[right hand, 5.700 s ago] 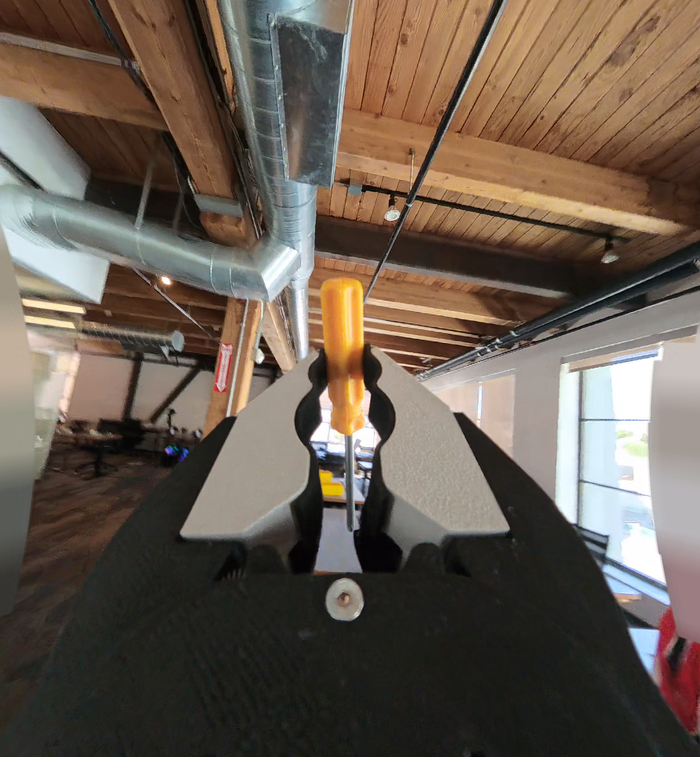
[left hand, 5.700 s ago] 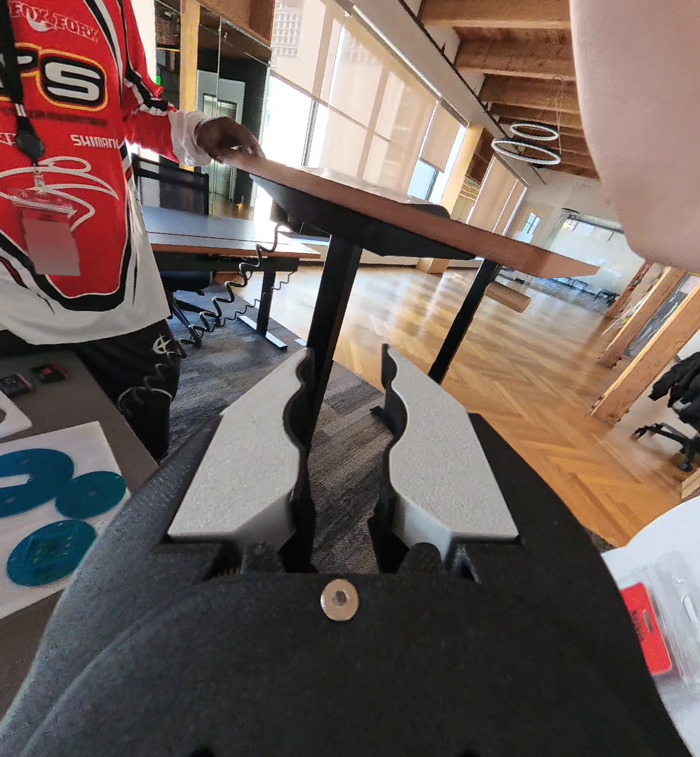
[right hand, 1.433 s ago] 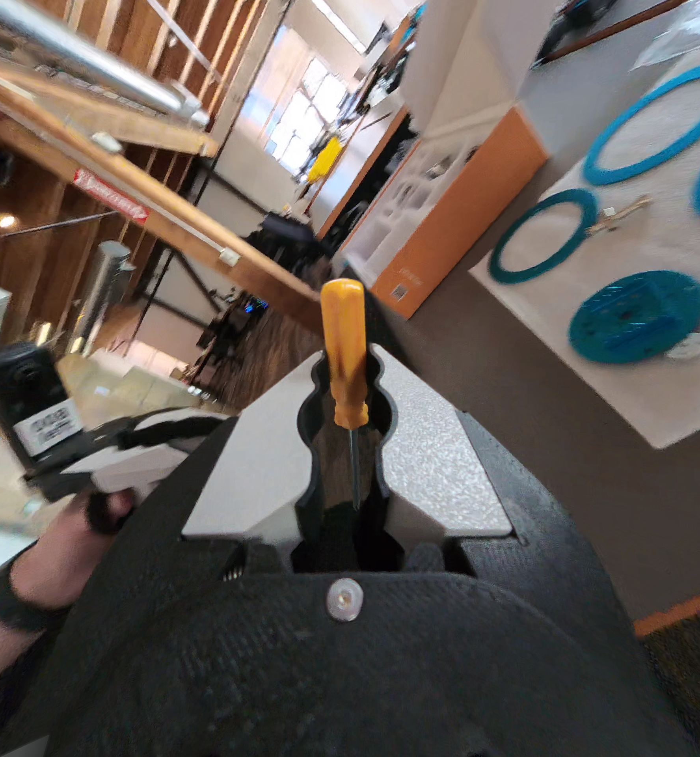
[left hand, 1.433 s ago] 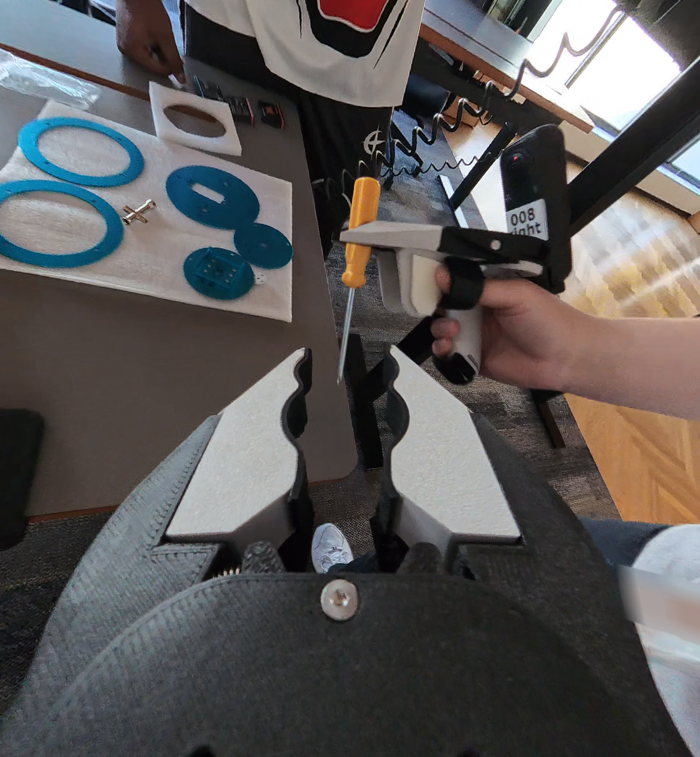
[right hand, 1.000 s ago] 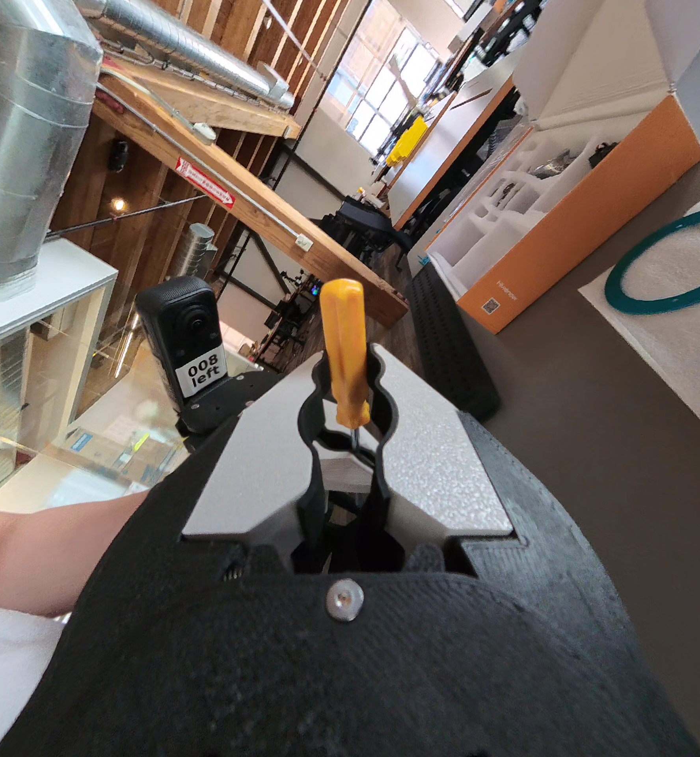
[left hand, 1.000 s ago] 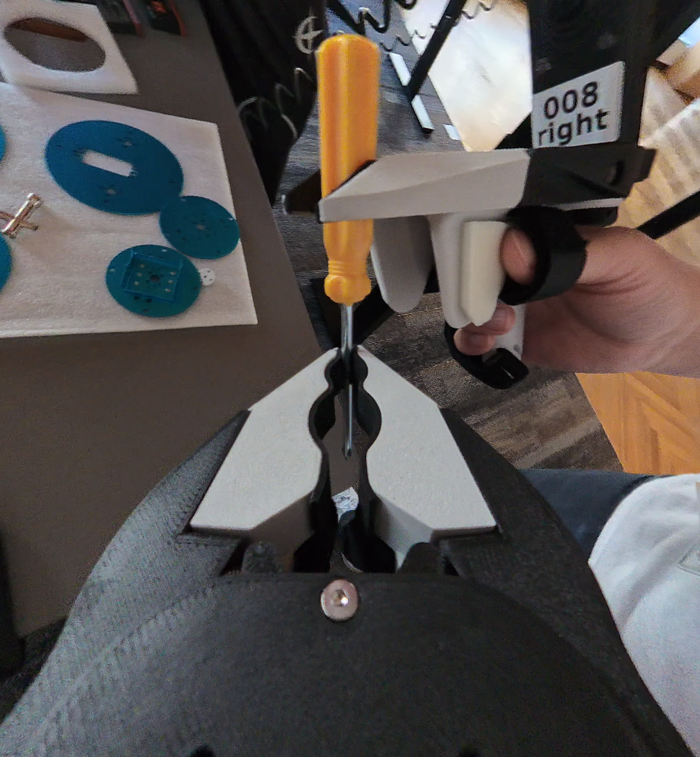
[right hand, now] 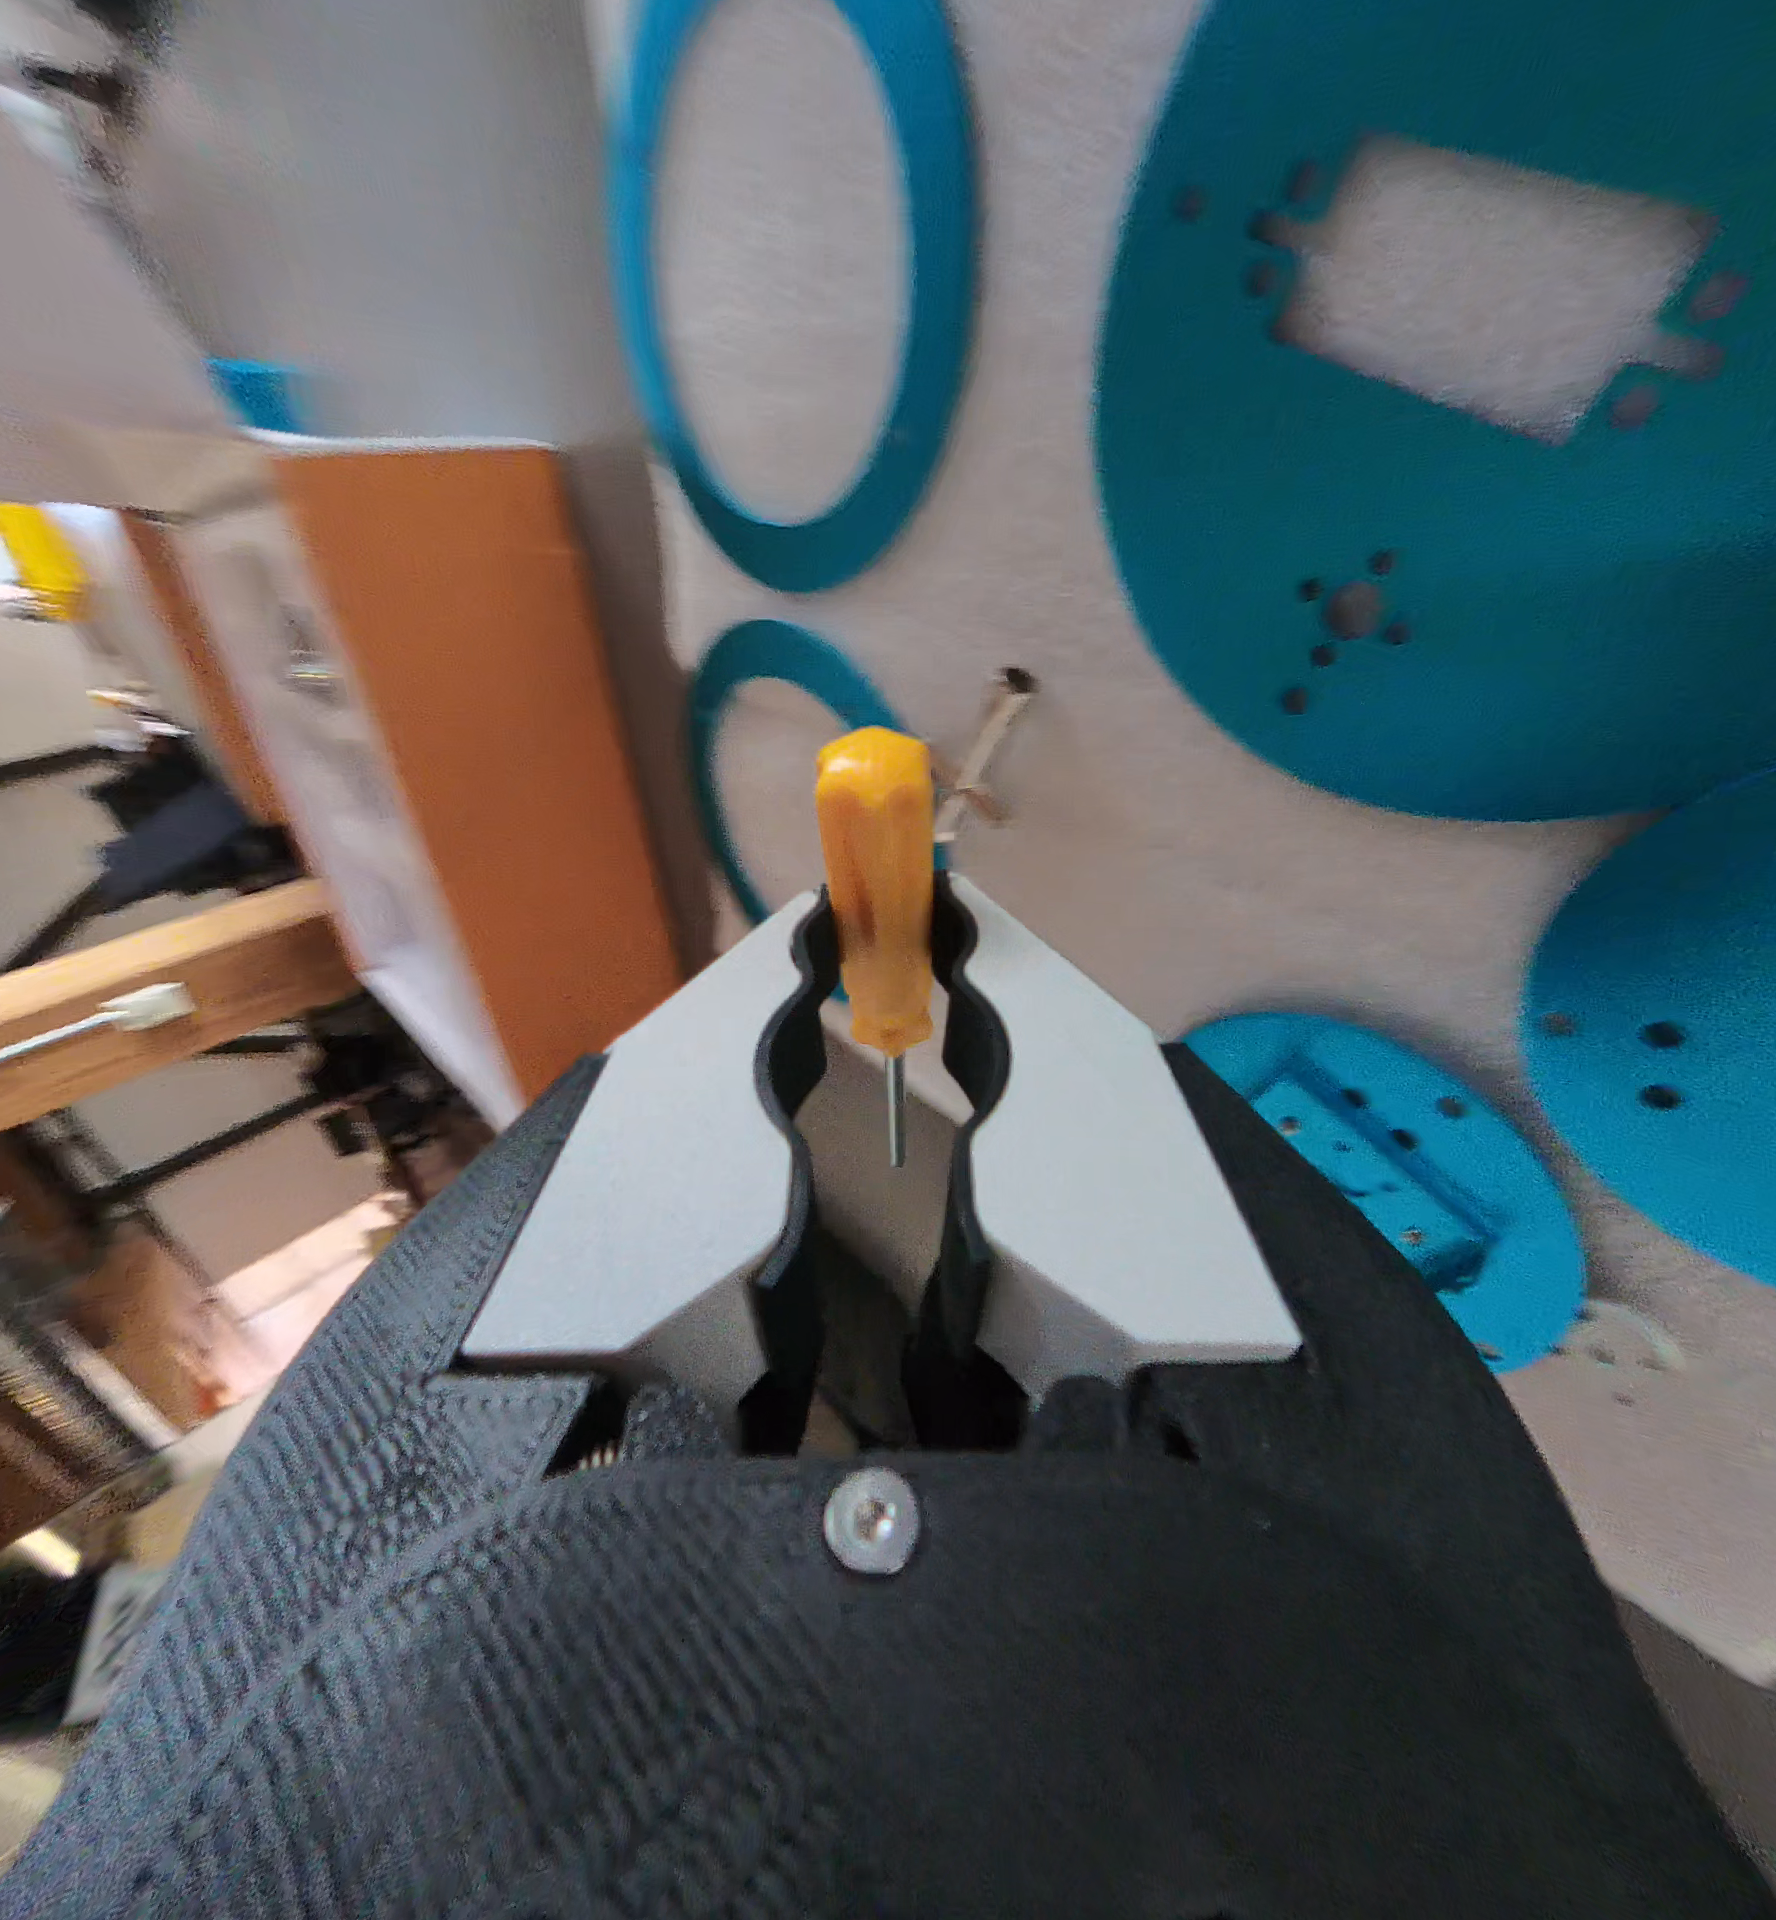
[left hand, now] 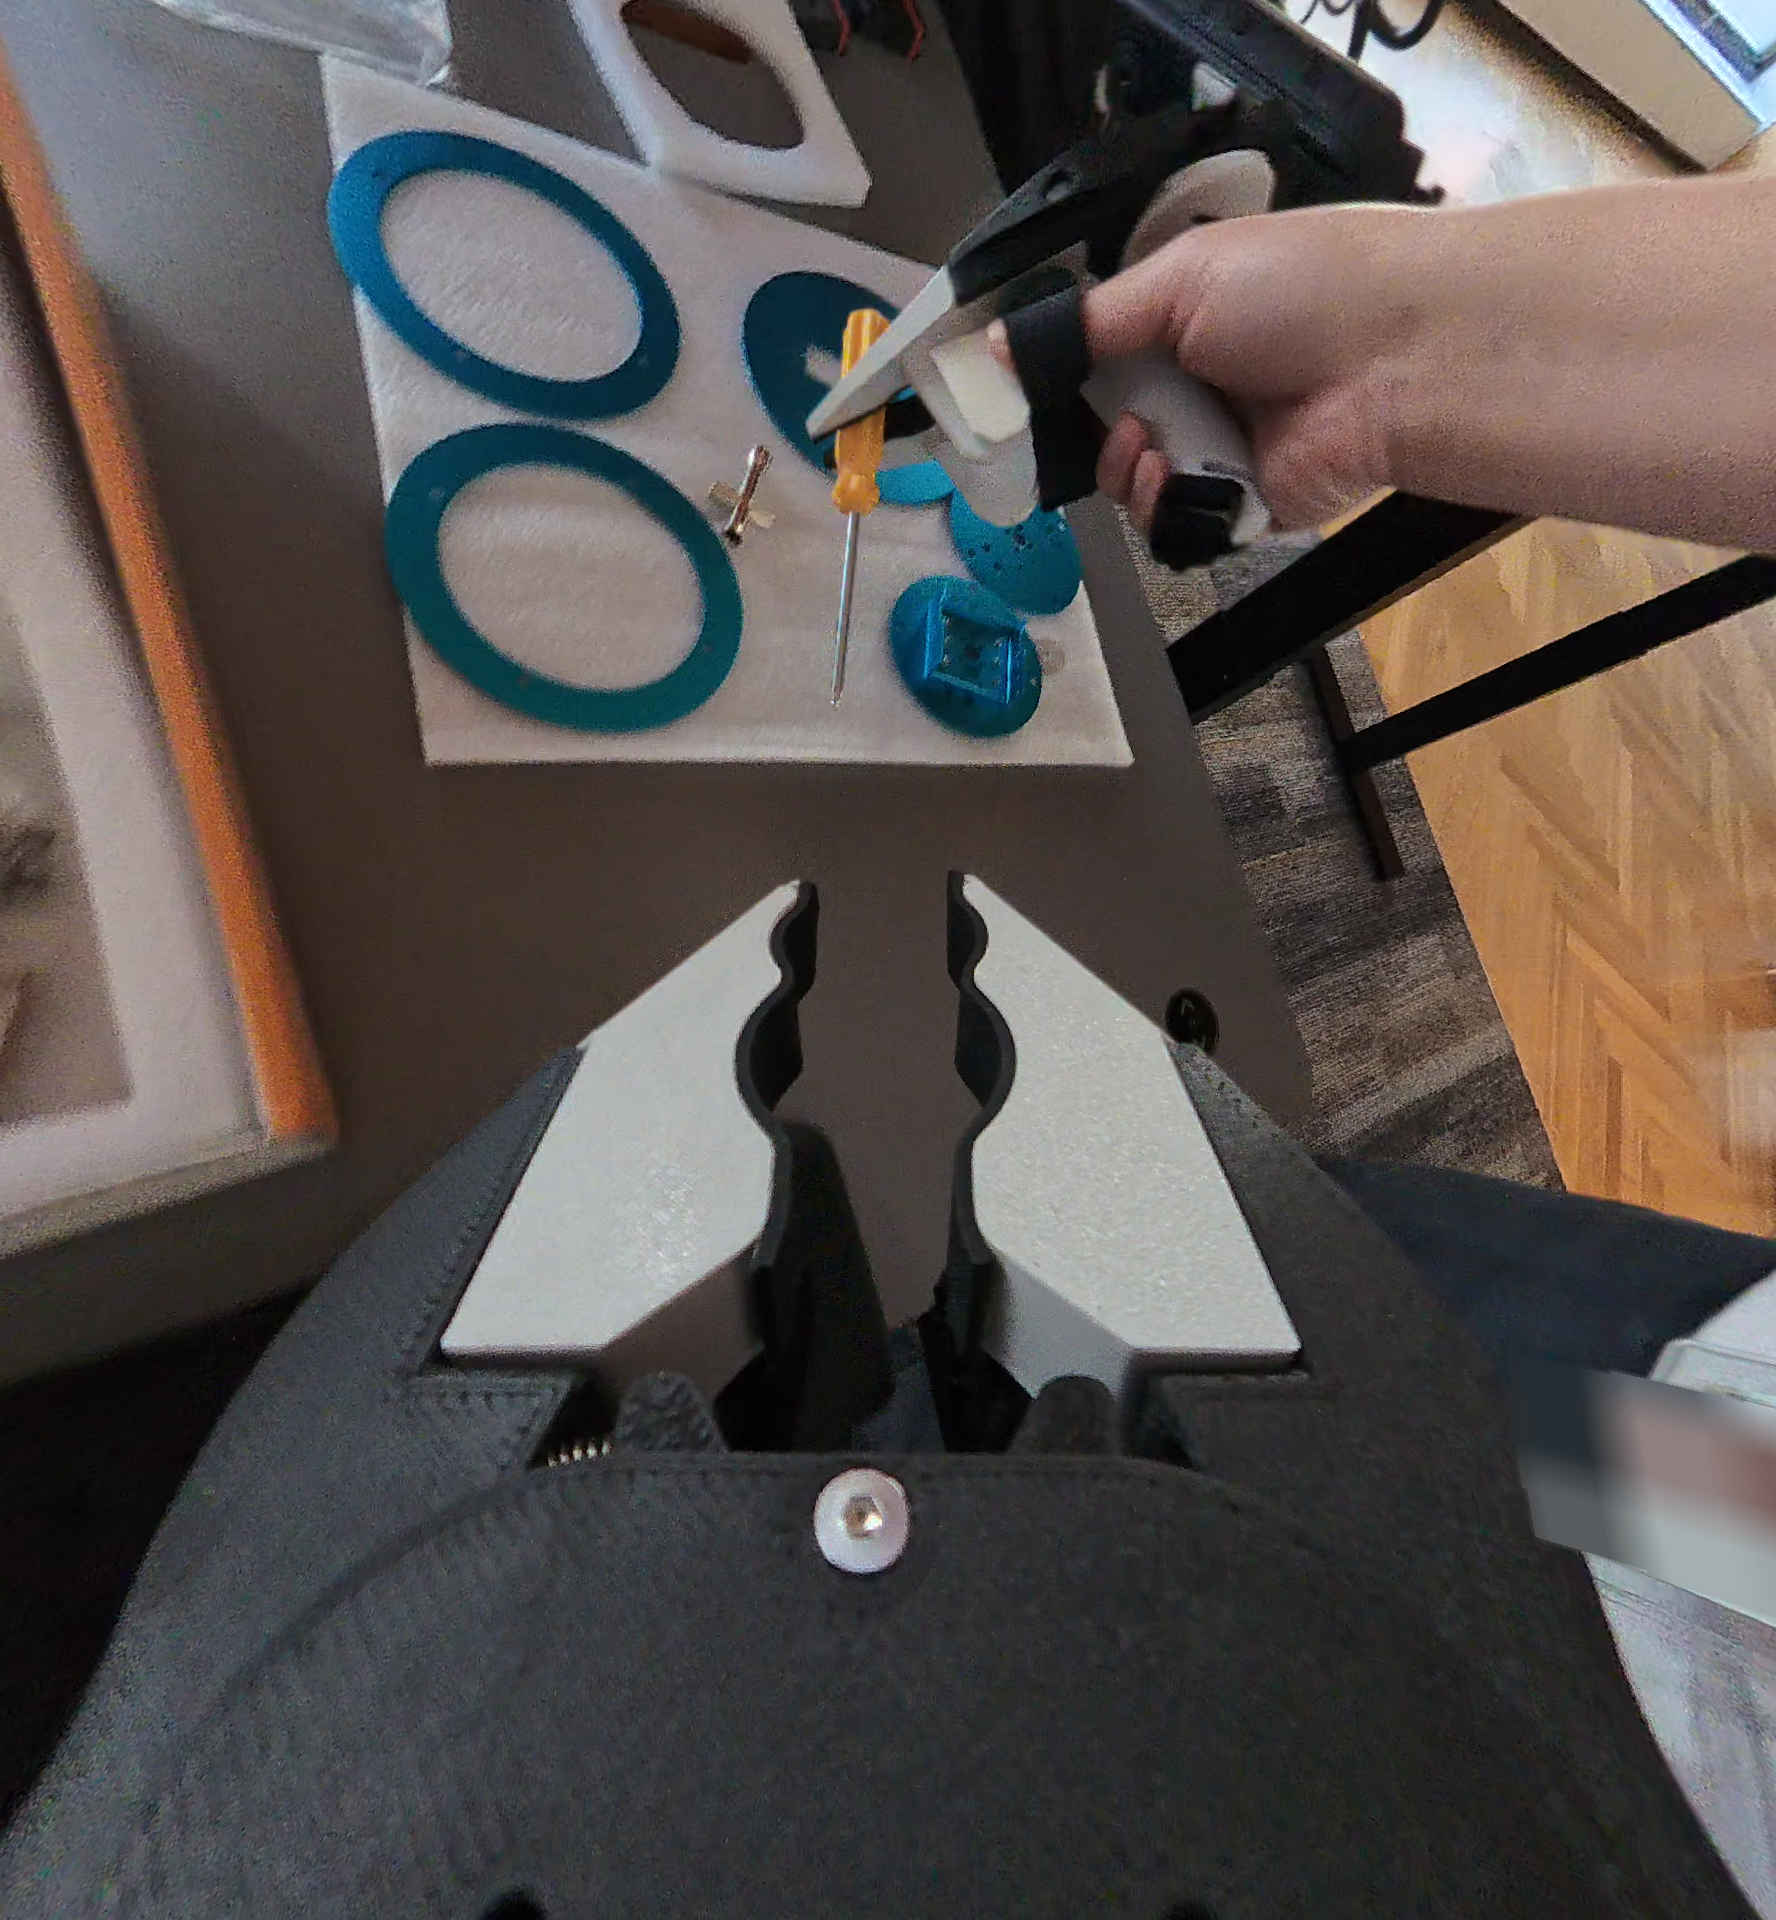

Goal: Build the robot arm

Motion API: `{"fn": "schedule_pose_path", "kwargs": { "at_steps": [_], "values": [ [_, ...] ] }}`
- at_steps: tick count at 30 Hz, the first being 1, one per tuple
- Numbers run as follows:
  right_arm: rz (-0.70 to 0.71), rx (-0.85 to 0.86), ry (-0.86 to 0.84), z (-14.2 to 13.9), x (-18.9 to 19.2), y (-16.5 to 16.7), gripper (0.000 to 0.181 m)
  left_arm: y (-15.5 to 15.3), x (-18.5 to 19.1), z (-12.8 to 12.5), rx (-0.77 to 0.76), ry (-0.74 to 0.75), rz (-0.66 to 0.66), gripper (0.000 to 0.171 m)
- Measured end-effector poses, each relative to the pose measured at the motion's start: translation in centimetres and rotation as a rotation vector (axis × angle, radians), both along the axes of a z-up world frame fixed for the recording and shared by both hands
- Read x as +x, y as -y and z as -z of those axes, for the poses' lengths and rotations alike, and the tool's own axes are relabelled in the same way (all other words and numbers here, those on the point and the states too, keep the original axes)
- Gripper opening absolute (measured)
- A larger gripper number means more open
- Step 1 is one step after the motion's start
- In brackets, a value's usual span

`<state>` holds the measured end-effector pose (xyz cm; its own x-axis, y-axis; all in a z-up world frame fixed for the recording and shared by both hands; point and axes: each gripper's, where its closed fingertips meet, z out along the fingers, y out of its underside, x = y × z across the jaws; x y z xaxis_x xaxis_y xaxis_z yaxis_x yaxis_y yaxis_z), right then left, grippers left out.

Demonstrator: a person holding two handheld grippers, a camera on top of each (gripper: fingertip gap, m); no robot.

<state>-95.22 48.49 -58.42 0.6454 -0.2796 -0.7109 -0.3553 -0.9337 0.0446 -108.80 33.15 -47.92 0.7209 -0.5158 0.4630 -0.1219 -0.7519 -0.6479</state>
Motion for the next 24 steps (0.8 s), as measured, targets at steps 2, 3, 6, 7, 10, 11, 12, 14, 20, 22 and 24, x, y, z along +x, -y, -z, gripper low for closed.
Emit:
{"fn": "schedule_pose_path", "kwargs": {
  "at_steps": [2, 3, 6, 7, 10, 11, 12, 14, 20, 22, 24],
  "values": [
    [-0.025, -0.041, 0.091, 2.0, 0.3, 0.1, 0.017, 1.2, -1.5, -0.2, -0.002, 0.004, -0.035, 0.023],
    [-0.035, -0.061, 0.109, 2.6, 0.2, 0.2, 0.017, 1.7, -2.0, -0.5, 0.002, 0.013, -0.057, 0.022],
    [-0.042, -0.066, 0.137, 3.6, 0.1, -0.3, 0.017, 2.8, -2.8, -1.4, -0.008, 0.064, -0.098, 0.022],
    [-0.044, -0.071, 0.150, 3.8, 0.3, -0.5, 0.017, 3.1, -2.8, -1.6, -0.010, 0.077, -0.100, 0.022],
    [-0.111, -0.062, 0.179, 4.1, 0.4, -0.8, 0.018, 3.4, -2.7, -1.9, 0.003, 0.066, -0.083, 0.022],
    [-0.137, -0.059, 0.185, 4.1, 0.3, -0.8, 0.018, 3.4, -2.6, -1.9, 0.007, 0.054, -0.076, 0.022],
    [-0.171, -0.053, 0.190, 4.0, 0.3, -0.7, 0.019, 3.4, -2.5, -2.1, 0.013, 0.052, -0.071, 0.023],
    [-0.225, -0.039, 0.214, 3.6, 0.7, -0.5, 0.028, 3.1, -1.9, -3.0, 0.030, 0.077, -0.065, 0.023],
    [-0.265, 0.178, 0.215, -2.0, 3.0, -1.7, 0.032, 1.6, -0.6, -5.8, 0.110, 0.076, -0.024, 0.023],
    [-0.271, 0.325, 0.183, -5.9, 4.0, -1.4, 0.025, 0.5, -0.4, -7.3, 0.161, 0.085, -0.027, 0.023],
    [-0.279, 0.523, 0.166, -11.0, 5.1, -0.3, 0.023, -0.6, -0.2, -9.0, 0.223, 0.098, -0.033, 0.023]
  ]
}}
